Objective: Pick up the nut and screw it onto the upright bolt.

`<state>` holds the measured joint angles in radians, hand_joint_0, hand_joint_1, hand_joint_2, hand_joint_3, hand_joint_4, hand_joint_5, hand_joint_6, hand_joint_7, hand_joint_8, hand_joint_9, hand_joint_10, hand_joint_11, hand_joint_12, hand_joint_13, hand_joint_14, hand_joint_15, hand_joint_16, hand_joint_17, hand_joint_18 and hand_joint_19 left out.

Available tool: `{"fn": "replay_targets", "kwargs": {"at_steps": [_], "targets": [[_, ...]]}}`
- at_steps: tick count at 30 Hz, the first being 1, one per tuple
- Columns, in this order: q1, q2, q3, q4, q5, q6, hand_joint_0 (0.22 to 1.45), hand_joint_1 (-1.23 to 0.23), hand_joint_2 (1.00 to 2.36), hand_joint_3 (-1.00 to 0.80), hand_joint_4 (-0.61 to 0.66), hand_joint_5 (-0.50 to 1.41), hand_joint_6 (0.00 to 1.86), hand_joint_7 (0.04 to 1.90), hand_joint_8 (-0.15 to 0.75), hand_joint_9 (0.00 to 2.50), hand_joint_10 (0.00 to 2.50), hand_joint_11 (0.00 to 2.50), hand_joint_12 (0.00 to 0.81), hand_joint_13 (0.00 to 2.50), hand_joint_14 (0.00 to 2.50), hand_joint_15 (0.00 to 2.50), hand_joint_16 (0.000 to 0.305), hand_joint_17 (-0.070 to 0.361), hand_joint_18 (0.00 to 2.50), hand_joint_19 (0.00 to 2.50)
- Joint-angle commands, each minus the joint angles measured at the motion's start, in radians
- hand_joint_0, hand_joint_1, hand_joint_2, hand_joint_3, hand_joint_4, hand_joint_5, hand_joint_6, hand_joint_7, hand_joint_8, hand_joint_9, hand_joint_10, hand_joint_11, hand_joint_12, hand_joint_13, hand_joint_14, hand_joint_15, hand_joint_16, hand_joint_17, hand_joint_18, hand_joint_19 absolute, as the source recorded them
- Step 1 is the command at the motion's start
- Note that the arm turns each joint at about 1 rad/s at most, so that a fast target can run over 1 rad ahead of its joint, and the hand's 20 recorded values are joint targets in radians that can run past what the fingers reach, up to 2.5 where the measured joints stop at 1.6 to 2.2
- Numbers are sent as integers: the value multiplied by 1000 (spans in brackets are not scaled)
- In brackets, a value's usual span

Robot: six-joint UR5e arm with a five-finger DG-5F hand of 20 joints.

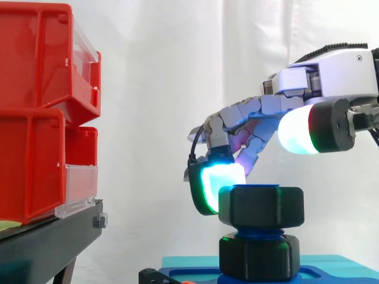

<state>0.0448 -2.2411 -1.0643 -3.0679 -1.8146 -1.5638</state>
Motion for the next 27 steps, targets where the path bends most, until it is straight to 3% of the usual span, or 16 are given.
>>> {"fn": "replay_targets", "kwargs": {"at_steps": [1,7,11,15,17,21,27], "targets": [[-13,0,1,0,-11,-1,550,-175,1000,-500,97,38,597,1396,248,956,0,0,220,576,0,0,15,34,160,0],[-25,0,1,0,-23,-1,551,-197,1000,-500,77,53,620,1329,230,1119,0,0,176,710,0,0,10,21,314,0],[-28,2,7,0,-26,-1,546,-170,1000,-500,149,44,500,1511,246,1063,0,0,196,643,0,0,12,26,249,0],[-28,2,33,-12,-26,-1,535,-141,1000,-500,254,-36,505,1111,250,941,0,0,229,568,0,0,15,34,144,0],[-23,0,70,-51,-25,-10,528,-127,1000,-500,263,-61,504,922,239,866,0,0,245,517,0,0,20,44,86,0],[-19,0,86,-68,-23,-19,517,-110,1000,-500,219,-97,502,731,219,756,0,0,268,452,0,0,24,54,28,0],[-6,0,81,-52,-17,-16,505,-72,1000,-500,202,-112,502,659,206,634,0,0,294,328,0,0,31,70,0,0]]}}
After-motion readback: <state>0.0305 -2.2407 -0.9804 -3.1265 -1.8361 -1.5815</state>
